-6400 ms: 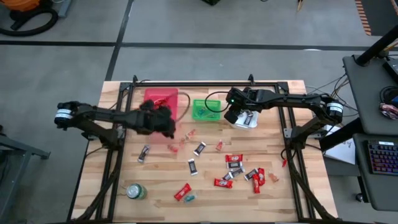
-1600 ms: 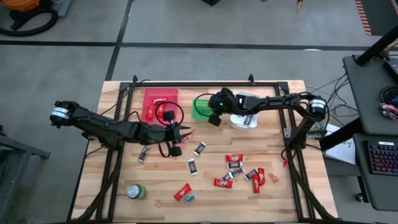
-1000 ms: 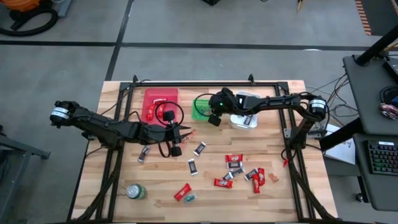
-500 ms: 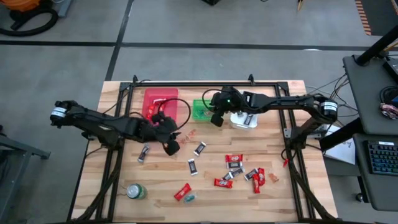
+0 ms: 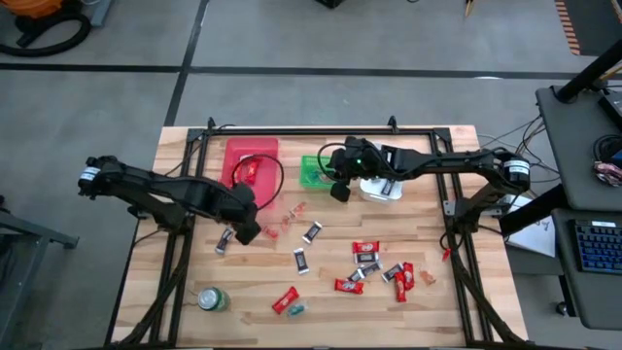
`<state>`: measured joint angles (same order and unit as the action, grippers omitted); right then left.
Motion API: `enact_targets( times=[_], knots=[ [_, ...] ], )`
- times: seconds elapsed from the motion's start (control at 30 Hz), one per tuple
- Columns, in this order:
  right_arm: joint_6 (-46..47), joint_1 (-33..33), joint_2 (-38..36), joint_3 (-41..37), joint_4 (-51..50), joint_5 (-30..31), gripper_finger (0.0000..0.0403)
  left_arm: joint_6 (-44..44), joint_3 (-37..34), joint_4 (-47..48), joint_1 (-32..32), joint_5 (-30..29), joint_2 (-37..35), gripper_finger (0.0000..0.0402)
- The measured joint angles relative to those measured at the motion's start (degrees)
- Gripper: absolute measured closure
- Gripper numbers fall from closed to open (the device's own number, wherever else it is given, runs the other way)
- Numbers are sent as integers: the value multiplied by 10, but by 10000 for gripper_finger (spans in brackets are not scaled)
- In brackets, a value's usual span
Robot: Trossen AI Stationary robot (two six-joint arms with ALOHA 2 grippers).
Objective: Sort candy
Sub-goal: Put the brown chocolate bar into the white bin
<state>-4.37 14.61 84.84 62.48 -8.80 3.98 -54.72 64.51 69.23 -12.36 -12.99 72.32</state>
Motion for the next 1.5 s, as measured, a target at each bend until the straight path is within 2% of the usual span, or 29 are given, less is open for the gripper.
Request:
enact_targets(
  times=[0.17, 0.27, 0.4, 0.8, 1.03, 1.2, 1.5],
  knots=[
    [-2, 0, 1, 0, 1, 0, 321, -99, -57, 5, -9, 70, 18, 326],
    [-3, 0, 1, 0, 1, 0, 321, -114, -85, 7, -11, 114, 37, 326],
    [-3, -1, 1, 0, 0, 0, 321, -118, -104, 6, -11, 139, 62, 326],
    [-7, -1, 2, 0, 1, 0, 321, -114, -113, -4, -29, 124, 120, 317],
    [-8, -1, 2, 0, 0, 0, 321, -109, -134, -16, -31, 123, 147, 254],
    [-8, -1, 2, 0, -3, 0, 321, -103, -184, -87, -32, 124, 143, 221],
    [-5, -1, 2, 0, -3, 0, 321, -109, -243, -147, -31, 125, 140, 231]
  ],
)
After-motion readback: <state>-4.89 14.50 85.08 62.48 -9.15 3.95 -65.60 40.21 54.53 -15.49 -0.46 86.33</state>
